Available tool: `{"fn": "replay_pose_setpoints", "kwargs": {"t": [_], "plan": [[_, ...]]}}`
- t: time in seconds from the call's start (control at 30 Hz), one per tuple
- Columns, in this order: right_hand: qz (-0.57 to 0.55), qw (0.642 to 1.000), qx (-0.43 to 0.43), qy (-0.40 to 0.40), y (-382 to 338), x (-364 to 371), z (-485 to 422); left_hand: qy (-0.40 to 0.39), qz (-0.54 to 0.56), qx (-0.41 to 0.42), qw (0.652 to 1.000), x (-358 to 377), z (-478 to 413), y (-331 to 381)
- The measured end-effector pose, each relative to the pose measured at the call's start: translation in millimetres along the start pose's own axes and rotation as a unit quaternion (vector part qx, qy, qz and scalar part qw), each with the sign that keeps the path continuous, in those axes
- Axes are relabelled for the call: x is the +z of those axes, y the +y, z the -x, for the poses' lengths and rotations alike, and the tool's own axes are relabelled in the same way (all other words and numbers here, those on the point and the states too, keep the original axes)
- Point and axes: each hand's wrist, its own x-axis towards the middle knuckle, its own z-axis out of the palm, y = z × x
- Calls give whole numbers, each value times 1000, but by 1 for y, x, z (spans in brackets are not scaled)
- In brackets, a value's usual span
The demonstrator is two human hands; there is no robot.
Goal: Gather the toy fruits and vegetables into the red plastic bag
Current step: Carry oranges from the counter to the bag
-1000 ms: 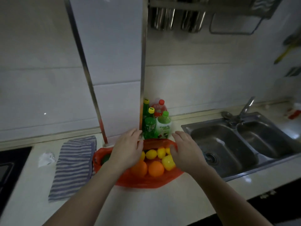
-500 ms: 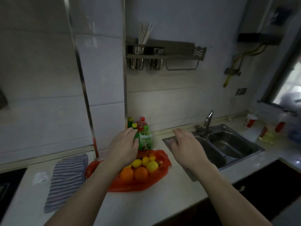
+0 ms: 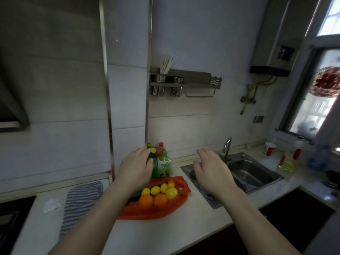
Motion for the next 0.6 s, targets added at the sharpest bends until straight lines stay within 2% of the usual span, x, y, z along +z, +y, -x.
{"fn": "replay_pose_setpoints", "kwargs": {"t": [0.3,0.6], "plan": [[-43,999,-15,11,-115,14,25,-15,-37,-21,999,-75,61,-87],[-85,993,-82,-31,-259,57,47,1,-80,-89,993,-156,151,-197]]}}
